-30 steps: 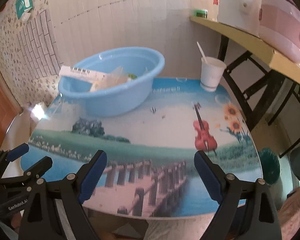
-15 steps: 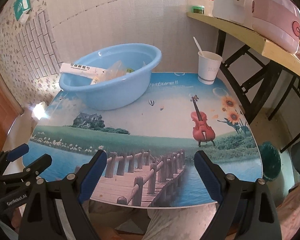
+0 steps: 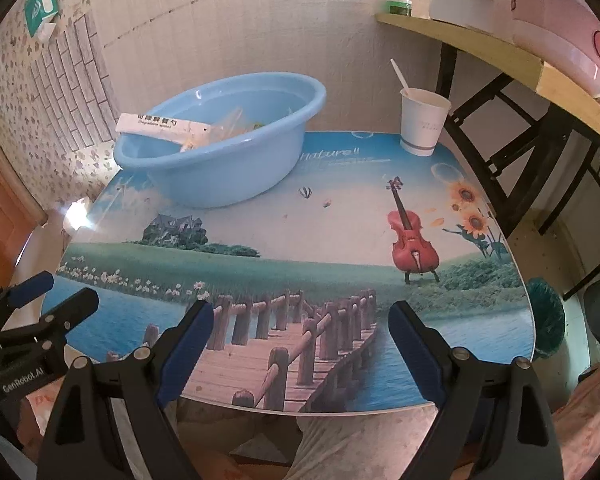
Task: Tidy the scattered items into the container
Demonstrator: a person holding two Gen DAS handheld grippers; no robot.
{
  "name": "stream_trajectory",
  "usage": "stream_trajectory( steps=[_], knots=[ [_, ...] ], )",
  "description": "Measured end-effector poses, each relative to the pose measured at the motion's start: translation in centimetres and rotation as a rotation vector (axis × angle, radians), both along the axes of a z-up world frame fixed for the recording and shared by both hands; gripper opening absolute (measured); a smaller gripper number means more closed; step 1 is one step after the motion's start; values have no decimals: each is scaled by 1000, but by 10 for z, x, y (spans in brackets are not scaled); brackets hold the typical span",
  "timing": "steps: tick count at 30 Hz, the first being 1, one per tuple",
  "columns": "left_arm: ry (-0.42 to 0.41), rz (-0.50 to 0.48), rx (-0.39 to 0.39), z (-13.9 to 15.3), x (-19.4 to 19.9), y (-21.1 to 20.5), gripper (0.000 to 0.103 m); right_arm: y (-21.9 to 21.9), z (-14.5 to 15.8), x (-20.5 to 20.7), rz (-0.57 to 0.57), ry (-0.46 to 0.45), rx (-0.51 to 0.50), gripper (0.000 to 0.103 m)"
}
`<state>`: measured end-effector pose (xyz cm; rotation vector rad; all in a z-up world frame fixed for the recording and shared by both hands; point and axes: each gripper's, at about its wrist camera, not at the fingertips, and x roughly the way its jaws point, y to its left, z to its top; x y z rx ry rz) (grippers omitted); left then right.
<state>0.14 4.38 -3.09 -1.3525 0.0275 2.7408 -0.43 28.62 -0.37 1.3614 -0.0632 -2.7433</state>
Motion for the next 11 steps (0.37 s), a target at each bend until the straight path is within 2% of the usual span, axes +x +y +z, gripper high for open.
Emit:
stream_trajectory(
  steps=[11],
  knots=[
    [-15,-1,-26,-4,-3,0,86,-4,-5,-3,-3,-12,2,90]
  ],
)
